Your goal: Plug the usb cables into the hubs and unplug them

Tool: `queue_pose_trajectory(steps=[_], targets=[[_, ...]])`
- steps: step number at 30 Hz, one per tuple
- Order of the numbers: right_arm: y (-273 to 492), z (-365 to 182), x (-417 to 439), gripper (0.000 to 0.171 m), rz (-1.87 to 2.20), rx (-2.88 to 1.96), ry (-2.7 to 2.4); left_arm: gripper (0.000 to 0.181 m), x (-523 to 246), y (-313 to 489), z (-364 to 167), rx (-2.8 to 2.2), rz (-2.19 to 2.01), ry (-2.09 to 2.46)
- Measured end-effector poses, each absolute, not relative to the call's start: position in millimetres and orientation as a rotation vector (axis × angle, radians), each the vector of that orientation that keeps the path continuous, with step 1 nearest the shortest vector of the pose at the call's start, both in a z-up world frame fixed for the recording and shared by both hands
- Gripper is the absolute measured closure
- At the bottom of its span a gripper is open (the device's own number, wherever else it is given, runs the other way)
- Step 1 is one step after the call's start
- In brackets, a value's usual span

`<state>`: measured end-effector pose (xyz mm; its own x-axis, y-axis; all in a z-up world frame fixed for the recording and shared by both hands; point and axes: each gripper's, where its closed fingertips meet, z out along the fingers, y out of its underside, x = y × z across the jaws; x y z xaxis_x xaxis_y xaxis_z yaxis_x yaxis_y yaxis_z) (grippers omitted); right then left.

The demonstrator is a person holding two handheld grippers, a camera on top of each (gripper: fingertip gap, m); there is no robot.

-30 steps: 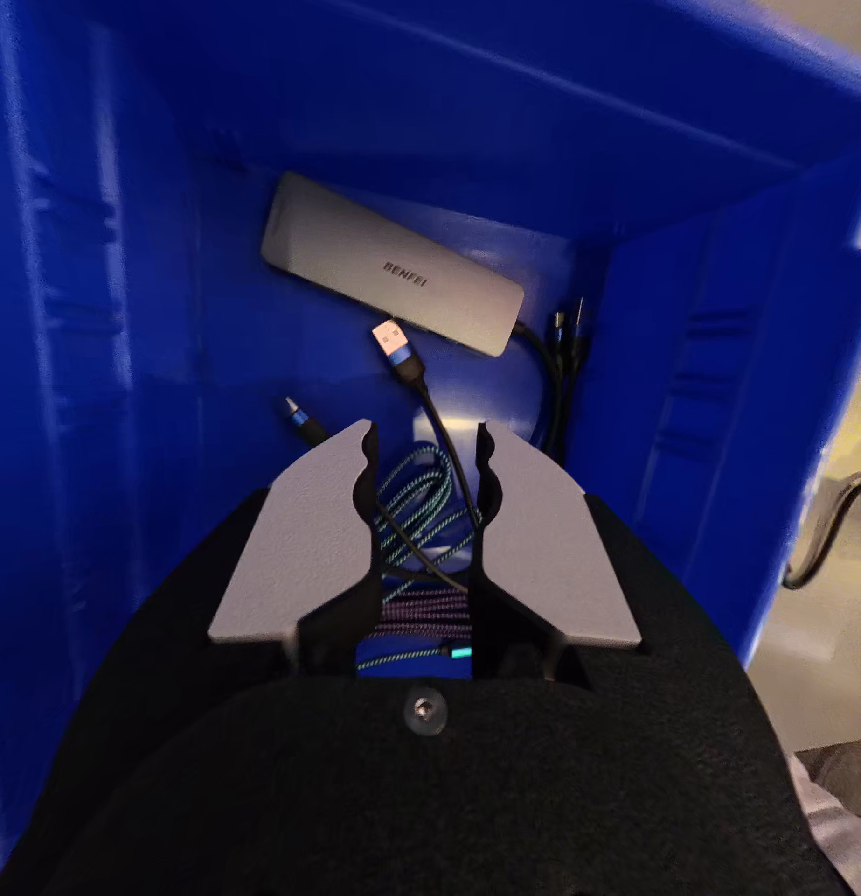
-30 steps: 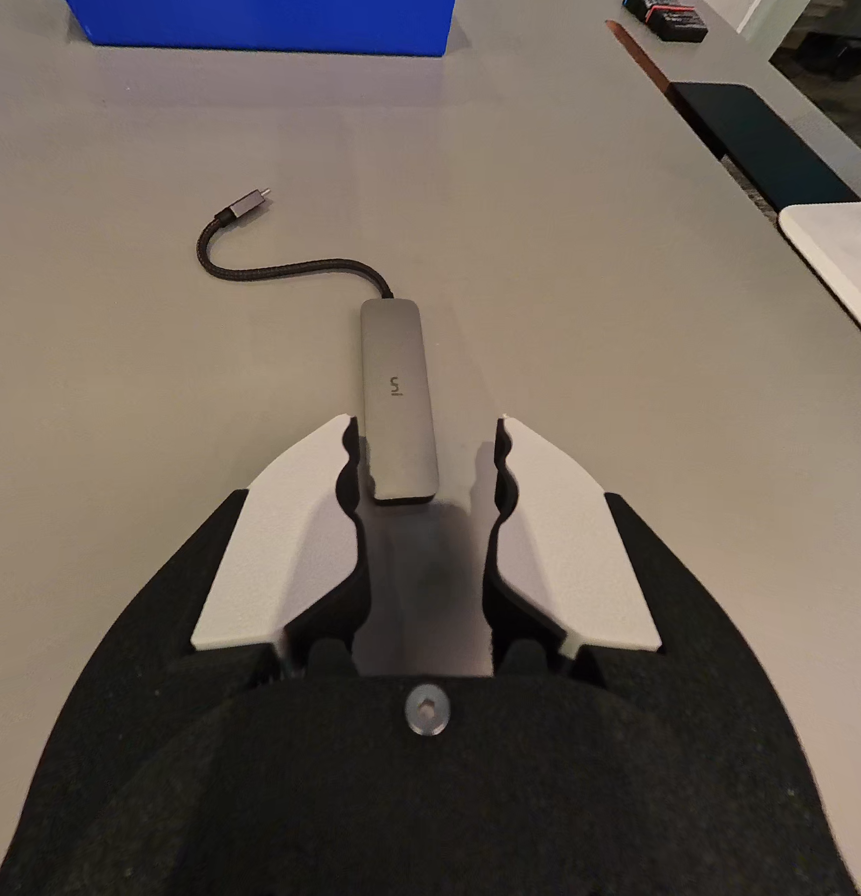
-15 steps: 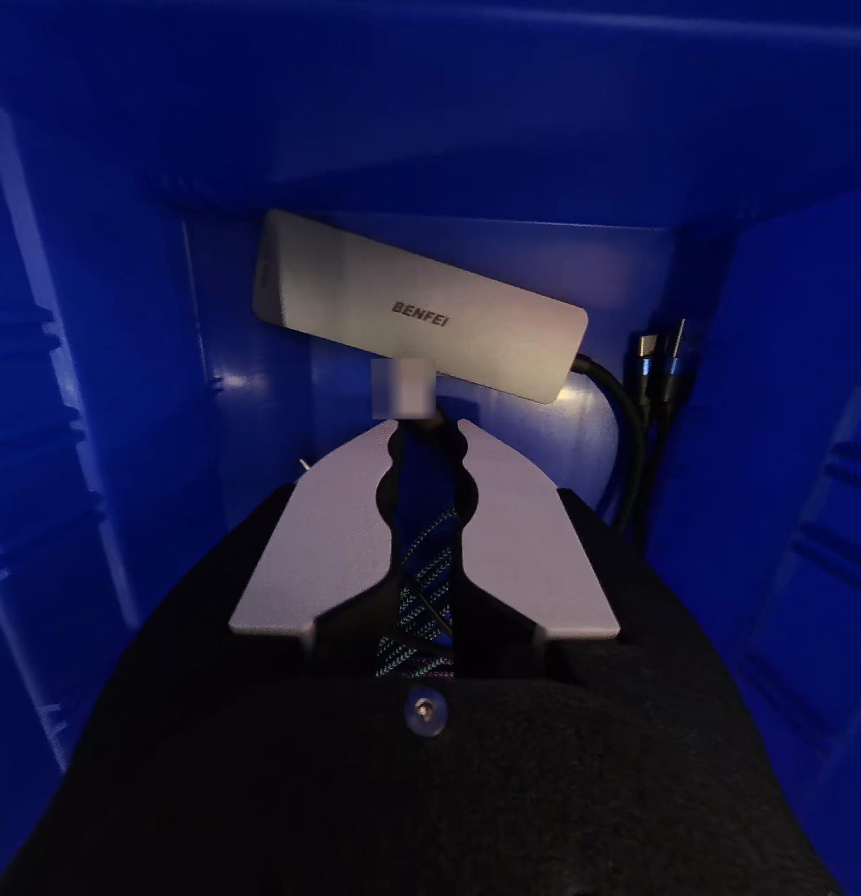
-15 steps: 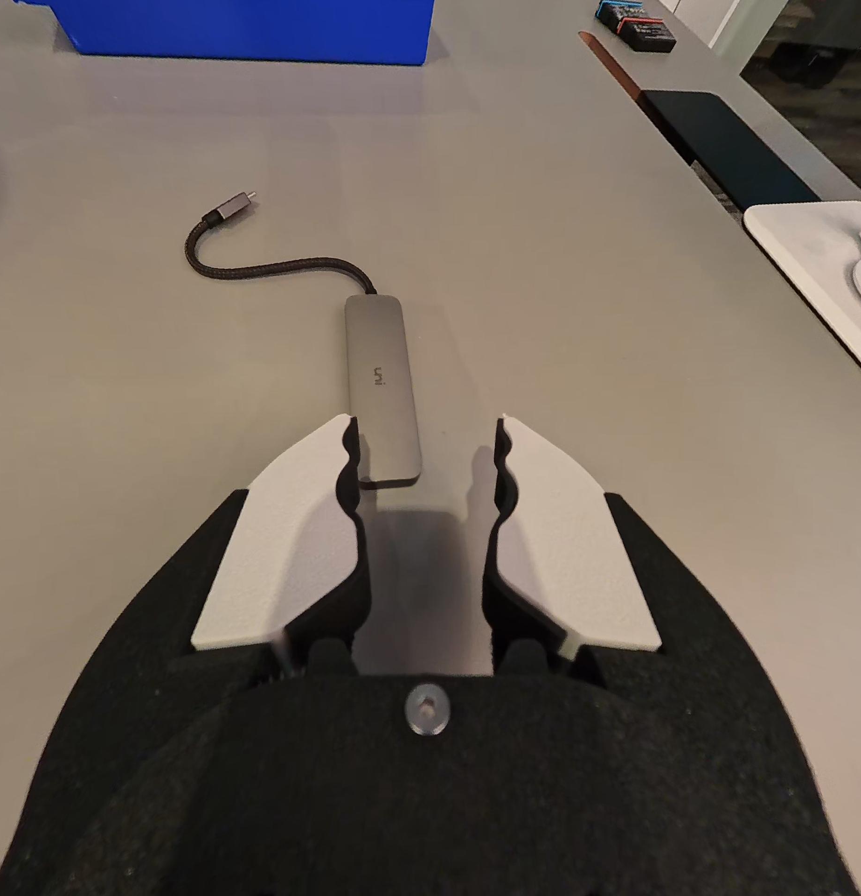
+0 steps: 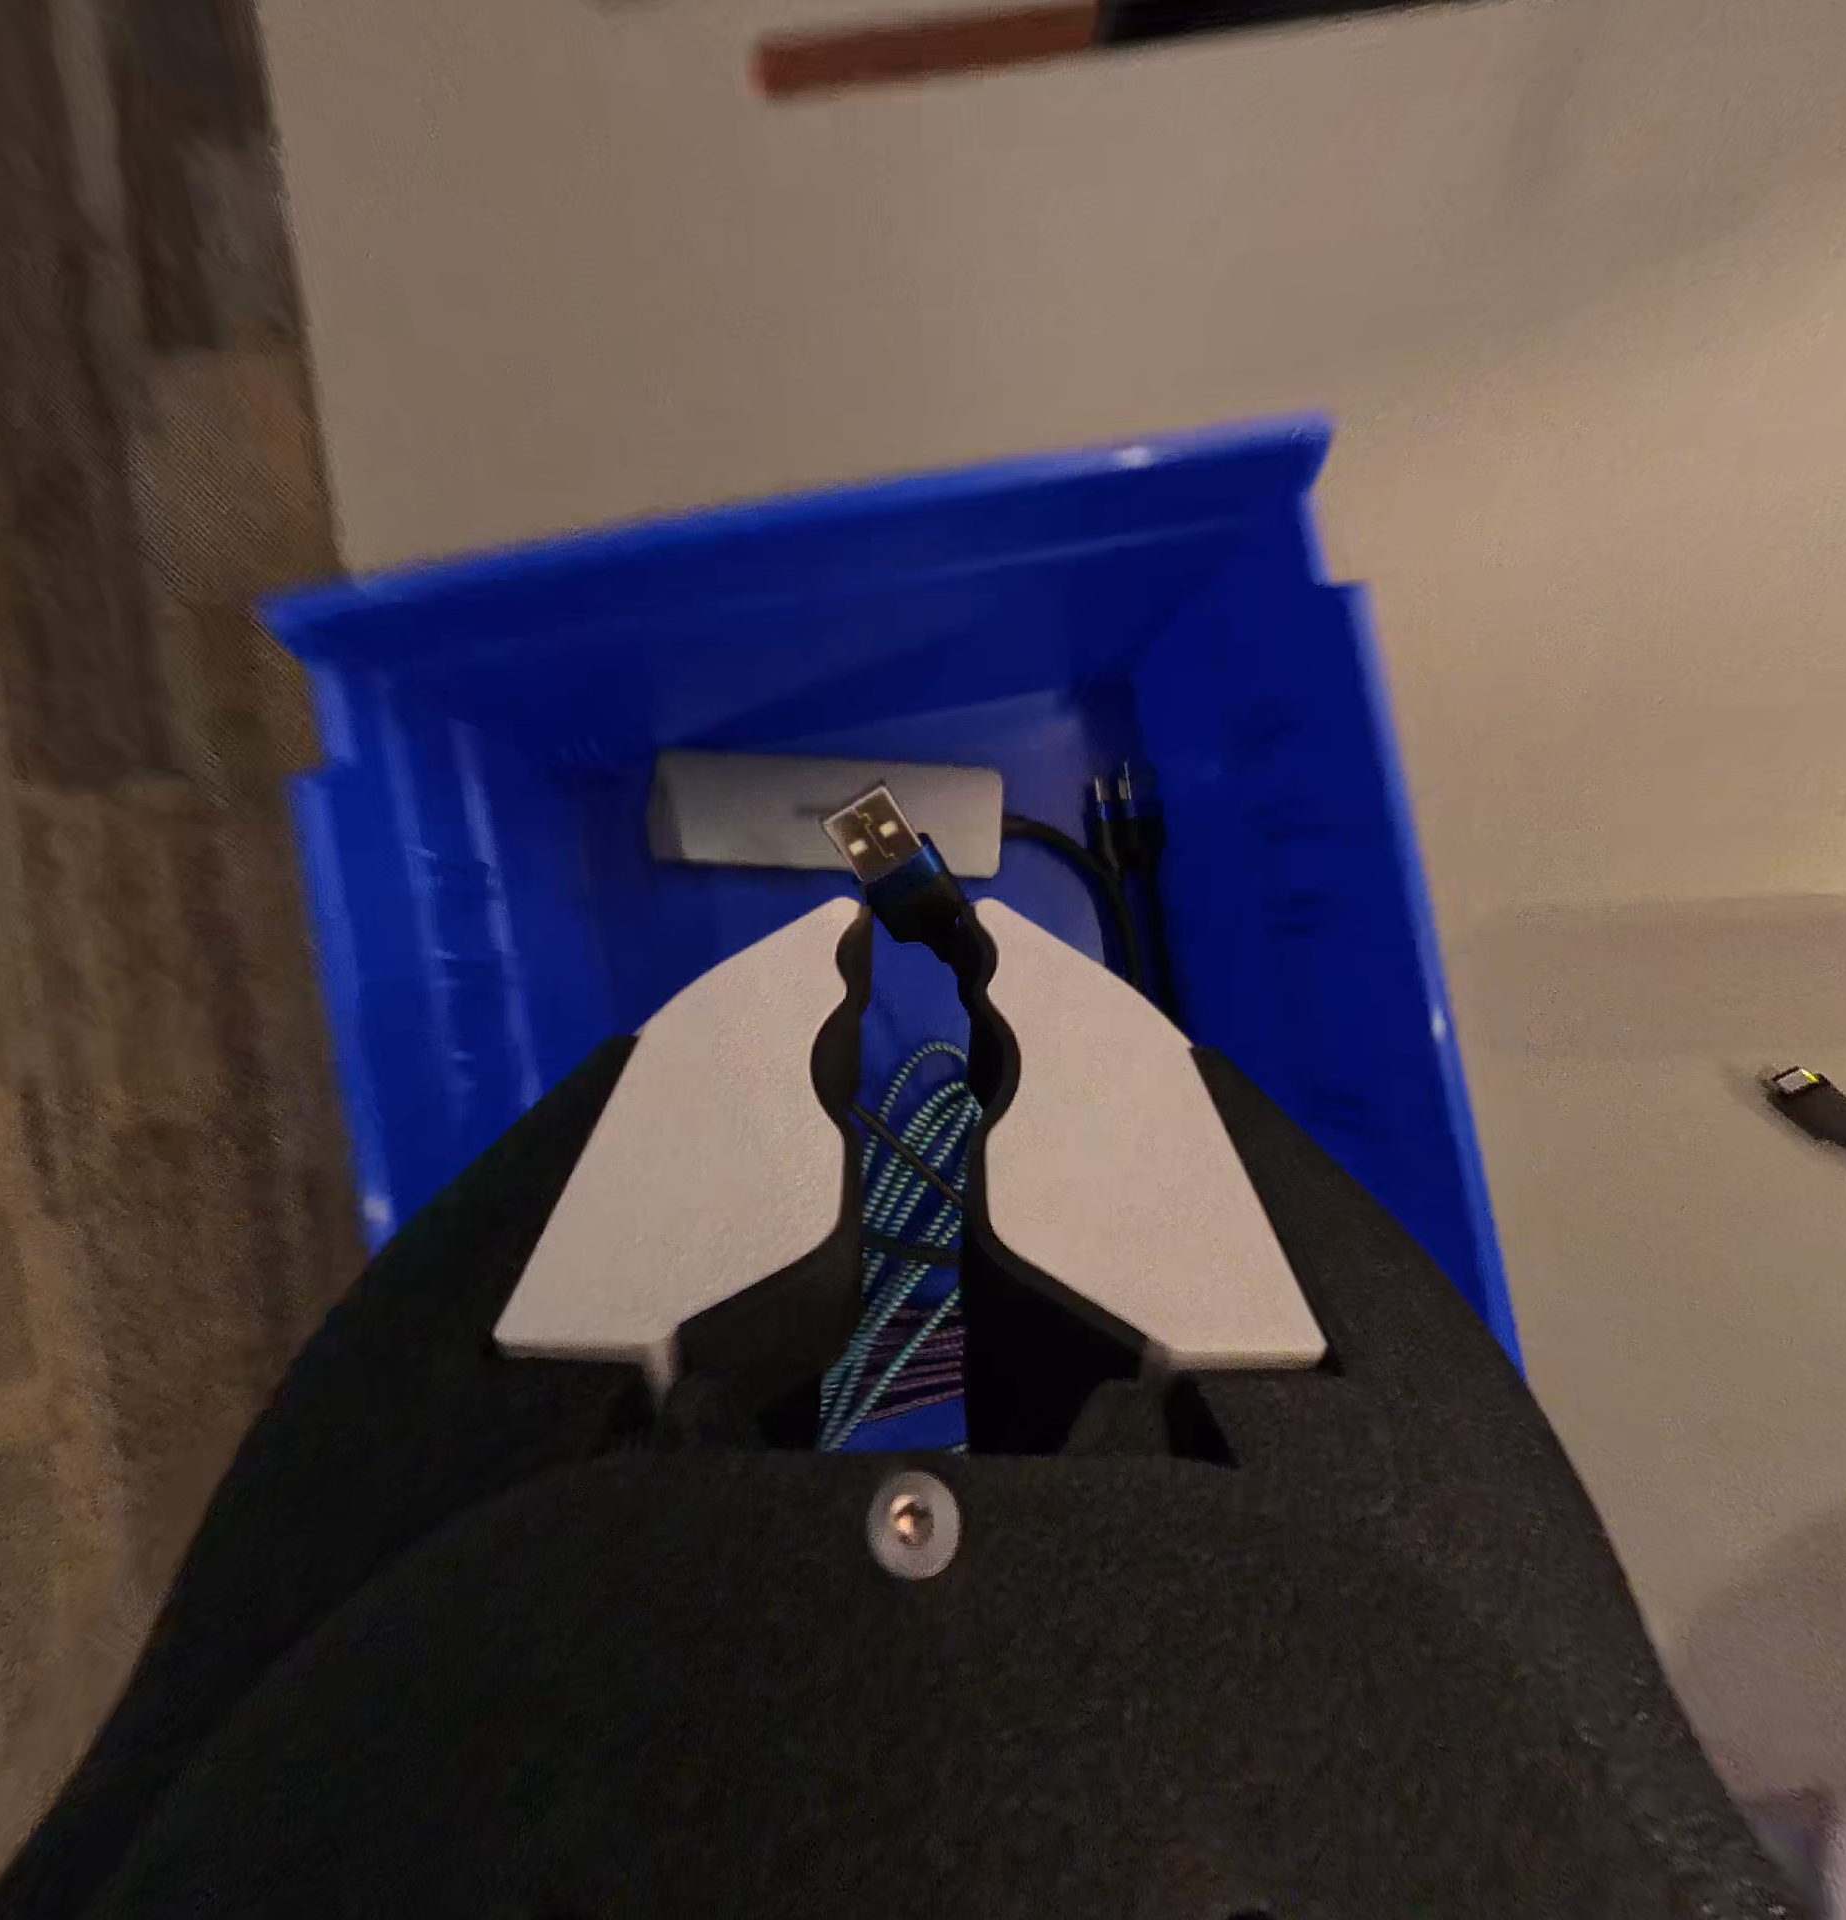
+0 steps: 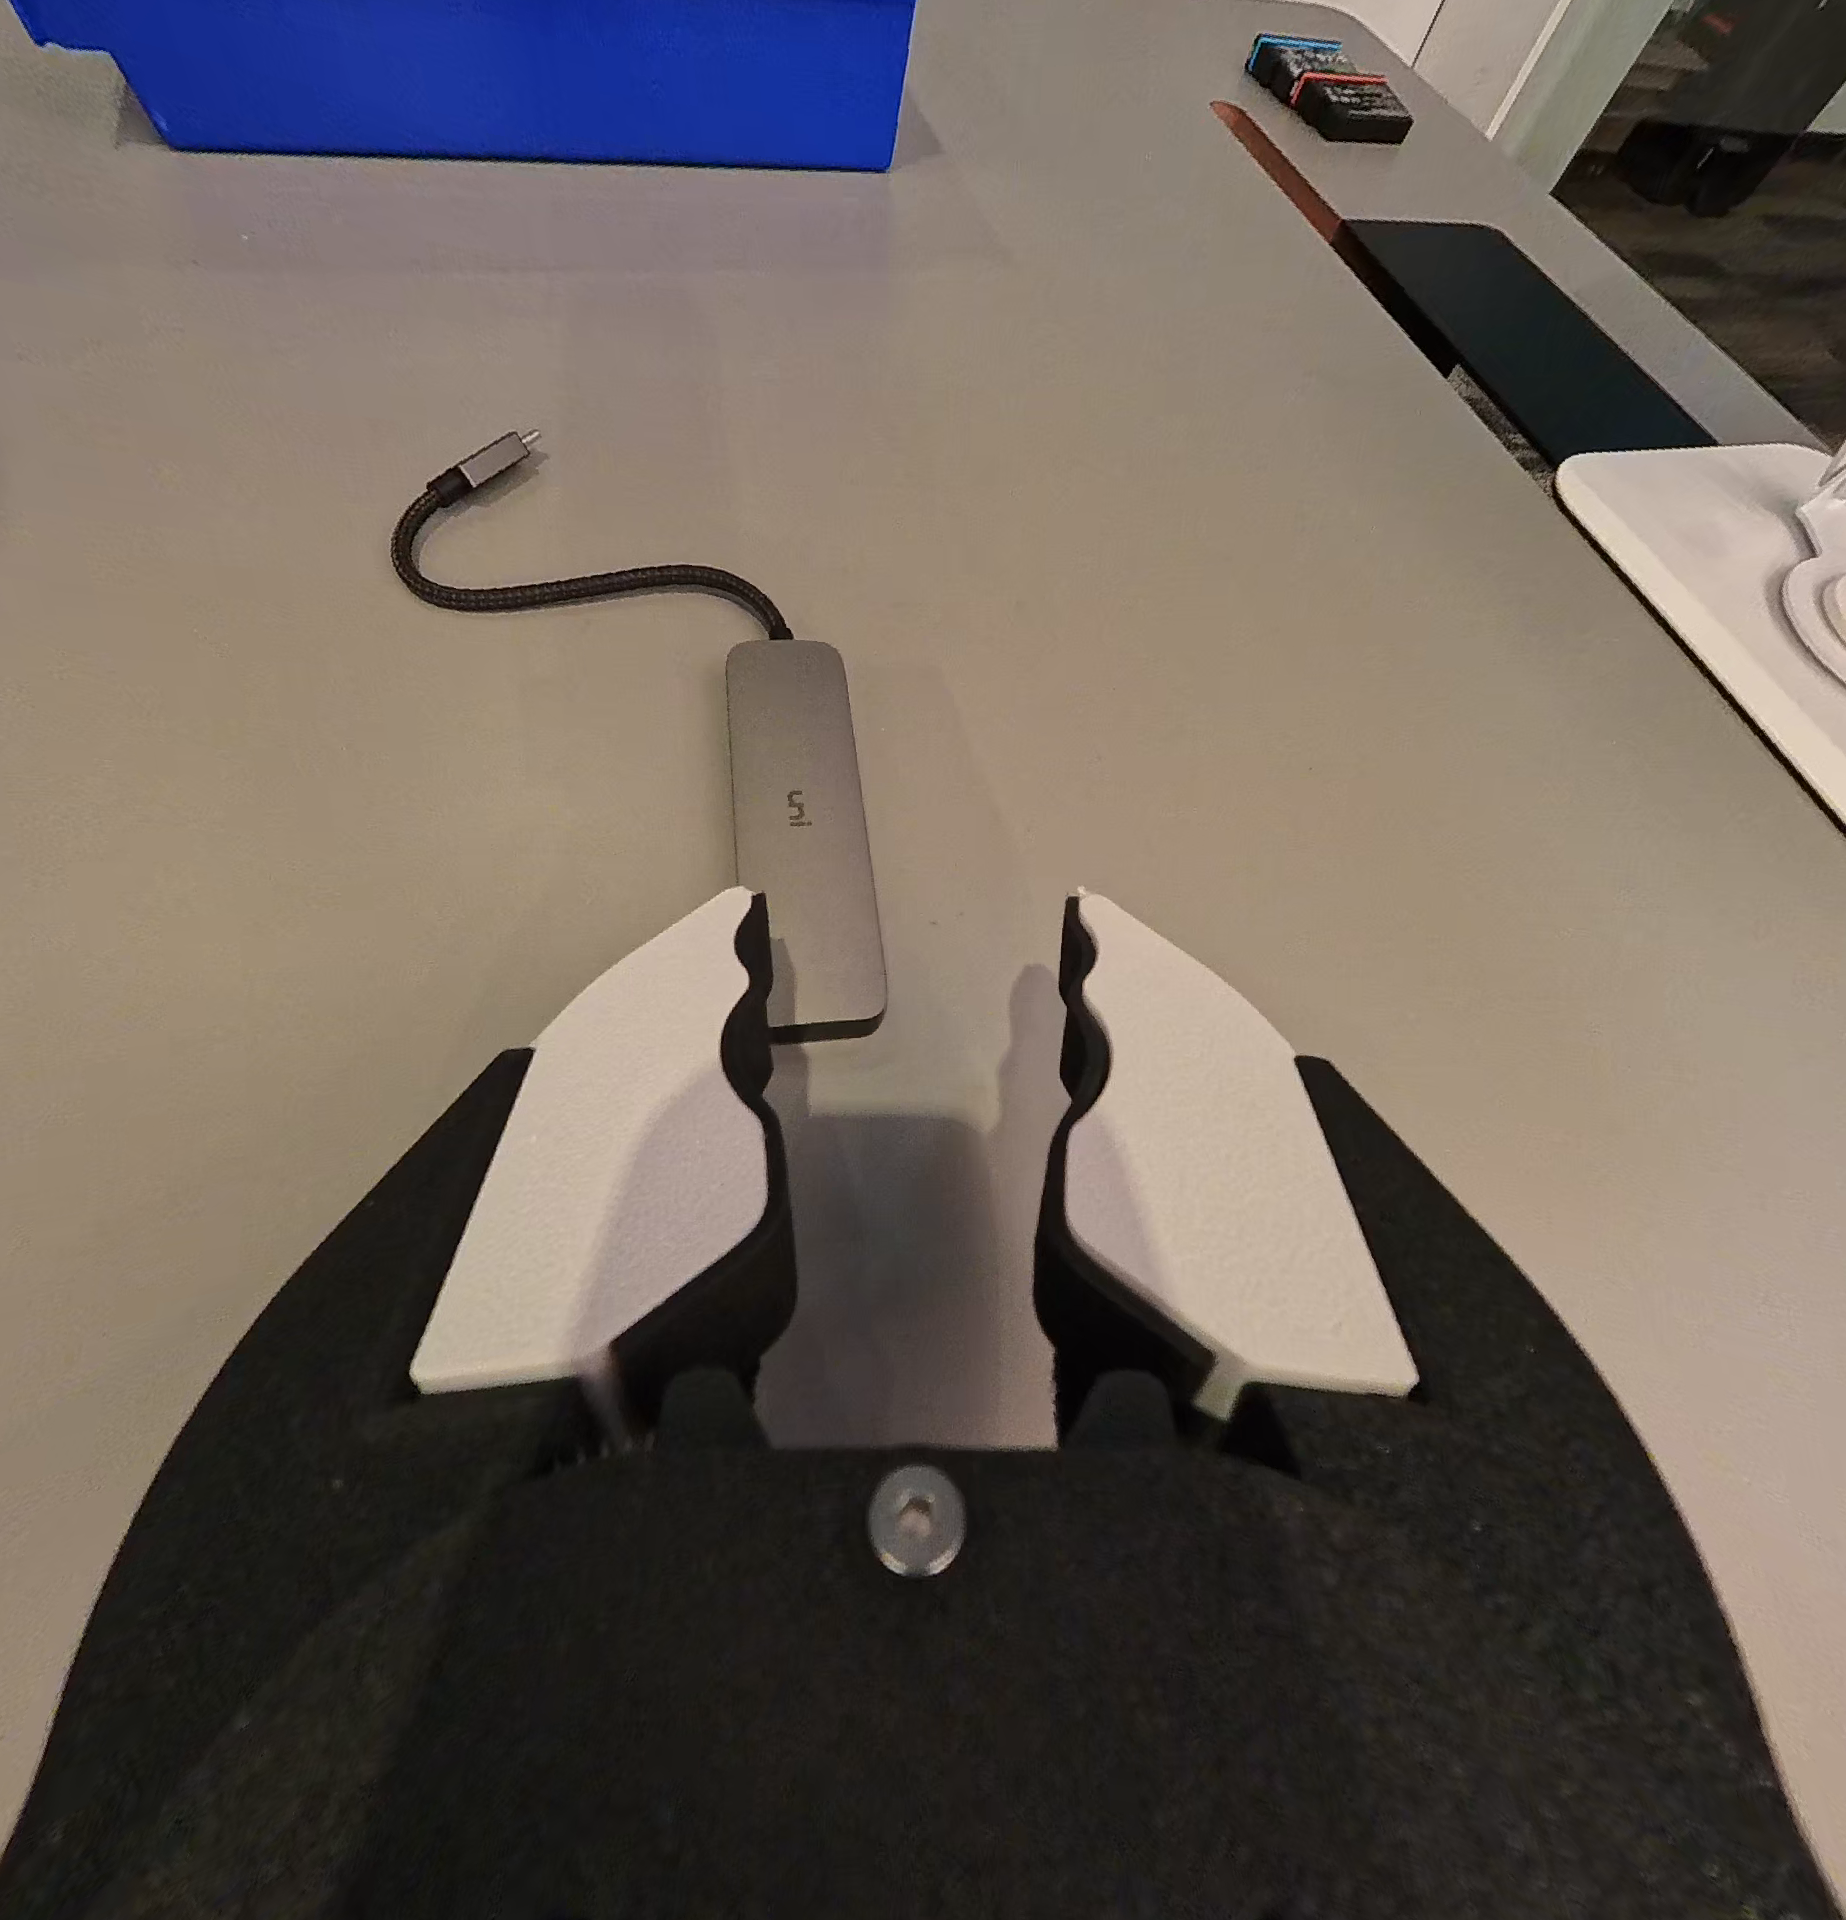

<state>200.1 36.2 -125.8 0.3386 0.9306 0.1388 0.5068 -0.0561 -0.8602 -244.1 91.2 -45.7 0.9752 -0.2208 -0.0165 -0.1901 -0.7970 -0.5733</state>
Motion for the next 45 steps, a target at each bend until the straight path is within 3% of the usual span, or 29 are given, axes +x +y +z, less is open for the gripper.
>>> queue_pose_trajectory(steps=[10,12,16,19,26,28,32,35,45], targets=[[37.1,-118.2,203.4,0.119,0.6,-1.683,-1.264,0.168,-212.6,94.7,108.5,-2.134,0.029,0.374],[36.9,-116.4,204.3,0.119,0.598,-1.678,-1.261,0.181,-205.9,93.2,141.8,-2.059,0.05,0.386],[37.4,-115.4,207.3,0.118,0.584,-1.677,-1.26,0.181,-191.9,88.0,193.9,-1.929,0.099,0.405],[37.0,-114.6,209.1,0.118,0.58,-1.675,-1.26,0.181,-187.9,86.2,166.5,-2.045,0.101,0.44],[36.6,-113.1,212.6,0.118,0.596,-1.67,-1.247,0.181,-203.5,75.4,36.5,-2.298,0.03,0.455],[36.8,-112.2,213.2,0.118,0.603,-1.668,-1.243,0.167,-200.5,74.0,2.6,-2.307,-0.012,0.513],[37.9,-112.3,214.6,0.118,0.607,-1.67,-1.237,0.157,-186.2,87.0,-48.9,-2.257,-0.068,0.714],[38.9,-114.4,217.1,0.118,0.594,-1.678,-1.237,0.148,-183.0,100.8,-73.7,-2.264,-0.134,0.78],[42.7,-113.5,222.8,0.119,0.56,-1.692,-1.228,0.145,-188.4,122.0,-127.1,-2.443,-0.146,0.828]])
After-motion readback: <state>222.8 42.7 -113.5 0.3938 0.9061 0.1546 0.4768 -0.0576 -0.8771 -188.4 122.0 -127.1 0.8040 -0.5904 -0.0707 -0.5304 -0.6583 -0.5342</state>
